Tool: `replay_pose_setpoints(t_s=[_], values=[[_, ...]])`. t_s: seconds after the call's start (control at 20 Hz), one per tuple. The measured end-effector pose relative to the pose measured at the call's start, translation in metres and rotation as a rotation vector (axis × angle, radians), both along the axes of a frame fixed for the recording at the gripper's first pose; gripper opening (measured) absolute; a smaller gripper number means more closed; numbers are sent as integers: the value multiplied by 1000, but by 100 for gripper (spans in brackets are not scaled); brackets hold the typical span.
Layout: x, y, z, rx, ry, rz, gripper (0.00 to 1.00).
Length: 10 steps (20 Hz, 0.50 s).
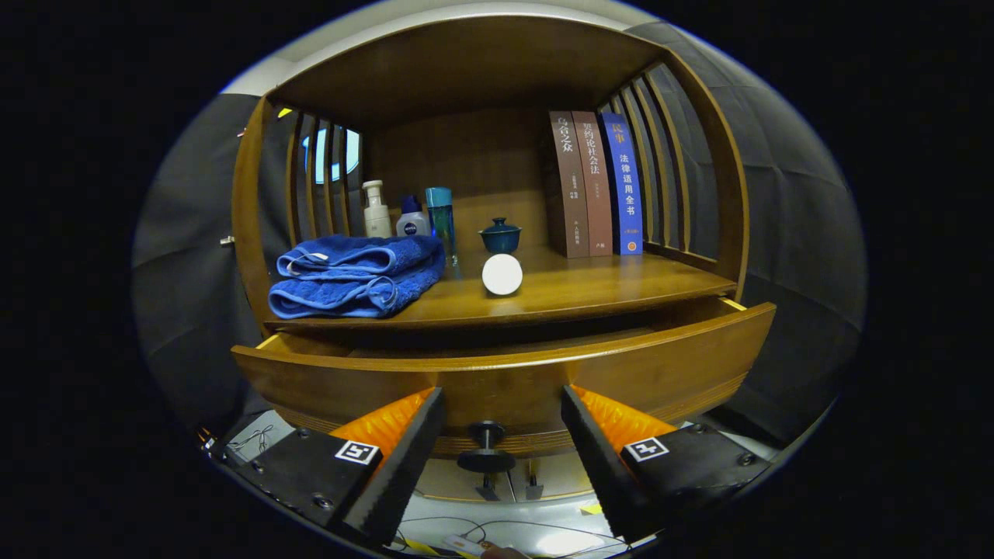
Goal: Pull open the drawer, take out the items inside it, and place them on the countertop above the cabinet.
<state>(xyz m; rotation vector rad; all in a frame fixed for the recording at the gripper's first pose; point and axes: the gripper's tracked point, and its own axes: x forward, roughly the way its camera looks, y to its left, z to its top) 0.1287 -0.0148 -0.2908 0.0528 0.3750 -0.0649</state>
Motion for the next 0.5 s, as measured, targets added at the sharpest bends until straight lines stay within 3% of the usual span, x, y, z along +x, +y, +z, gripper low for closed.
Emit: replay_pose_setpoints(t_s=[0.5], values=[[36, -7, -11, 0, 14, -18, 99]])
